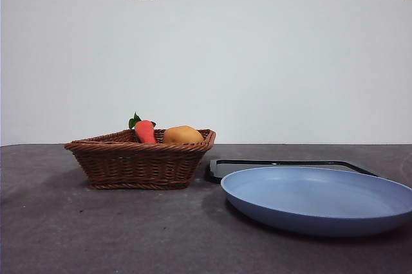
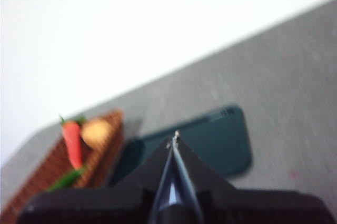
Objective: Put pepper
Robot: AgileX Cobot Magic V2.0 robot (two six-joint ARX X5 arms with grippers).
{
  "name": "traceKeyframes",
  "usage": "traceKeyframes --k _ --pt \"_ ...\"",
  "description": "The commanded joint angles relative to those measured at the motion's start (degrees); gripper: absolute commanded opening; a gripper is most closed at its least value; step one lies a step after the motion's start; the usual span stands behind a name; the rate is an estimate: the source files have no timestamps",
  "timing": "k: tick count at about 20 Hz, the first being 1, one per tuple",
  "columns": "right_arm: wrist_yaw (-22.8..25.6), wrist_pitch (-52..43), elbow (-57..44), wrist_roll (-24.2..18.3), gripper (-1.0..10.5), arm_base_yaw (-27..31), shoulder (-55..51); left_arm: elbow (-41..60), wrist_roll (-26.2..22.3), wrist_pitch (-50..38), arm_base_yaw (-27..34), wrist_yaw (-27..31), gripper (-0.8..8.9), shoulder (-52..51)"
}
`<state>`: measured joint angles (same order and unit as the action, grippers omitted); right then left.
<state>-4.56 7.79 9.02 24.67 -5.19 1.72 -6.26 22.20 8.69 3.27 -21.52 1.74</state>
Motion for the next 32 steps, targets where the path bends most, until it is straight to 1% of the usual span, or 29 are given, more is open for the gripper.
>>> traceKeyframes --k 1,5,8,12,13,15,18,22,24,26,27,28,29,30,31,32 --pt "-1.40 1.38 4.37 0.28 0.1 -0.09 2.91 -4.04 0.61 1.73 0.20 -0.42 0.06 1.97" --pt "-4.55 6.51 10.99 -2.43 0.1 -0.09 8.98 -9.90 -0.68 3.96 0.20 -2.89 0.06 7.37" --pt "-7.08 12.26 16.76 -5.55 0.1 -0.13 14.43 -14.73 -3.67 6.78 0.20 -7.10 0.06 12.24" --pt "-10.80 21.31 24.68 -10.91 0.1 -0.13 21.68 -21.14 -11.02 13.09 0.20 -13.42 0.06 19.34" --pt "-12.13 24.52 27.28 -12.85 0.1 -0.13 23.98 -22.91 -13.03 15.19 0.20 -15.06 0.06 21.51" --pt "-13.16 28.96 30.75 -15.67 0.1 -0.15 27.10 -25.42 -15.82 18.64 0.20 -16.94 0.06 24.41" --pt "-13.57 36.52 36.46 -19.78 0.1 -0.20 31.85 -28.98 -20.00 24.59 0.13 -19.28 0.06 28.33" --pt "-13.53 48.13 44.19 -26.71 0.1 -0.20 38.01 -32.85 -25.14 32.55 0.02 -20.74 0.06 32.48" --pt "-13.53 50.73 46.03 -28.17 0.1 -0.20 39.91 -33.35 -25.44 33.40 0.02 -20.79 0.06 33.07" --pt "-13.49 50.80 46.05 -28.15 0.1 -0.17 40.68 -33.38 -25.40 33.07 0.04 -20.72 0.13 33.05" --pt "-13.49 50.82 46.05 -28.13 0.2 -0.17 40.89 -33.38 -25.24 32.94 0.04 -20.70 0.49 33.07" --pt "-13.51 50.82 46.05 -28.13 0.5 -0.17 41.16 -33.38 -25.22 32.89 0.04 -20.61 1.34 33.07" --pt "-13.51 50.82 46.05 -28.00 1.2 -0.17 41.46 -33.38 -25.22 32.87 0.04 -20.50 2.48 33.05" --pt "-13.49 50.82 46.05 -27.61 2.1 -0.17 41.75 -33.42 -25.18 32.89 0.04 -20.55 3.04 33.07" --pt "-13.51 50.82 46.05 -27.50 2.9 -0.17 42.25 -33.44 -25.11 32.87 0.04 -20.55 3.19 33.07" --pt "-13.51 50.82 46.05 -27.50 3.1 -0.17 42.91 -33.44 -25.00 32.87 0.04 -20.55 3.19 33.07"
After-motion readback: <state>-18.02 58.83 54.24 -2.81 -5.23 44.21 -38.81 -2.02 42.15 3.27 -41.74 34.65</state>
